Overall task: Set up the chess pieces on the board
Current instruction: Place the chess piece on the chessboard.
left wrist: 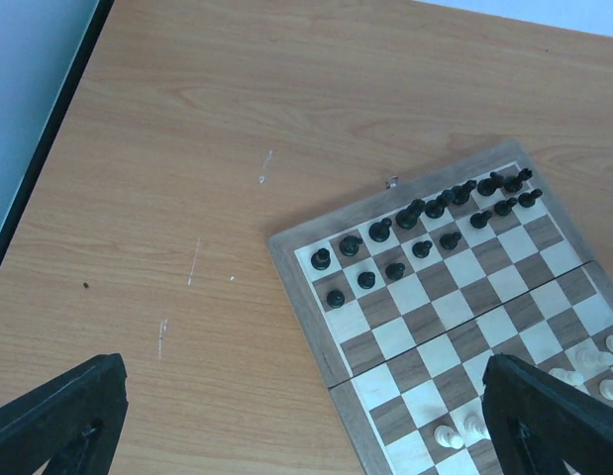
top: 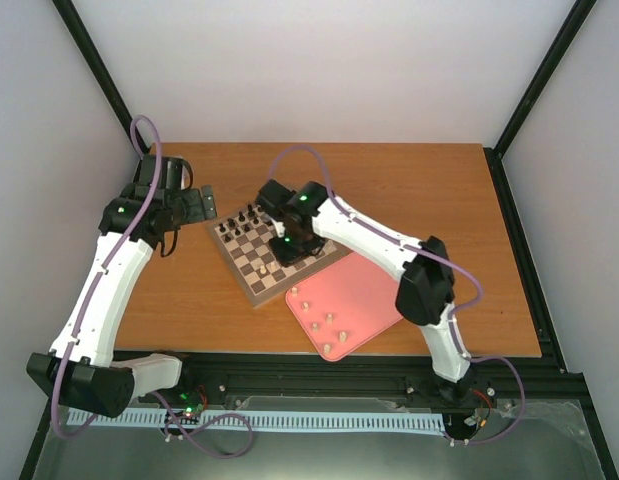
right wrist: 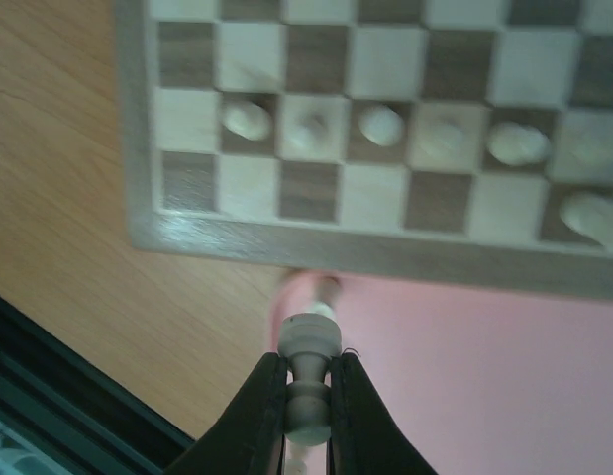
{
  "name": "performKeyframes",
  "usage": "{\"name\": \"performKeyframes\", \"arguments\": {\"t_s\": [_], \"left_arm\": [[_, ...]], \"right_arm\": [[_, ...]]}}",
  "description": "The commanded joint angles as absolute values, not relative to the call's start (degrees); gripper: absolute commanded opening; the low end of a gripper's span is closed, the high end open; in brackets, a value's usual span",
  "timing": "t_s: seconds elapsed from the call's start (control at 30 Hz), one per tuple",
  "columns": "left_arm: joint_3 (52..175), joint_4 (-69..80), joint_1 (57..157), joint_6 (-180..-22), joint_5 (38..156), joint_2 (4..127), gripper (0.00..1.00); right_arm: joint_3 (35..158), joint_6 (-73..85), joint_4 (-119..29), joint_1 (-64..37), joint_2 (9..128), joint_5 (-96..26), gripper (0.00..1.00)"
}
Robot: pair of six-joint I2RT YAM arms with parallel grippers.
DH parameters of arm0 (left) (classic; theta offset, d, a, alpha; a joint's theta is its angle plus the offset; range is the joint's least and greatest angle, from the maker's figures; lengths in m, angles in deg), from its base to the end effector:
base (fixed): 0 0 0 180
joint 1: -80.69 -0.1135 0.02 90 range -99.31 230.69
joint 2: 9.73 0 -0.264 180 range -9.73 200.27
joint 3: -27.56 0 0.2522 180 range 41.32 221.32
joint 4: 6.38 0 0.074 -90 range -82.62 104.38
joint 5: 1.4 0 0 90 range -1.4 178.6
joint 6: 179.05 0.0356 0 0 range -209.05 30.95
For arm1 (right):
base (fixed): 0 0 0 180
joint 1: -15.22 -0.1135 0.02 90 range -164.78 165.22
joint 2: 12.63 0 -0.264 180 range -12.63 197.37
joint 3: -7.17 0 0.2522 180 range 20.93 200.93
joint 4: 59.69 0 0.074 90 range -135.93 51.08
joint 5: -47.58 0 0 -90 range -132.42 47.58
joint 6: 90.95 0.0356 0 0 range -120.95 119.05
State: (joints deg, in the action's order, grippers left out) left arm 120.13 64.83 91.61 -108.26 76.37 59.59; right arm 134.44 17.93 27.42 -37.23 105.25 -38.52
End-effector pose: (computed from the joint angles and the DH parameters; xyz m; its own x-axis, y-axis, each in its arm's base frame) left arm 0.2286 -0.0364 0.3792 -0.7037 -0.1917 -0.6841 -0.1966 0.9778 -0.0718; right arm 0.2513 0.3309 0.2810 -0.8223 -0.5400 -0.1797 -0.5641 0.8152 0.1317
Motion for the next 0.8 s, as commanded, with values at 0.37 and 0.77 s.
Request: {"name": "performKeyframes", "arguments": {"t_s": [0.37, 0.77], "left_arm": [[126.31, 65.34, 91.24, -107.33, 71.04, 60.22, 1.0], [129.79, 65.3, 91.24, -107.48, 71.4, 61.28, 1.0]], "right_arm": [[158.34, 11.18, 31.6, -41.82, 124.25, -28.67, 0.03], [157.7, 8.12, 27.42, -41.99, 128.26, -25.08, 0.04]]}}
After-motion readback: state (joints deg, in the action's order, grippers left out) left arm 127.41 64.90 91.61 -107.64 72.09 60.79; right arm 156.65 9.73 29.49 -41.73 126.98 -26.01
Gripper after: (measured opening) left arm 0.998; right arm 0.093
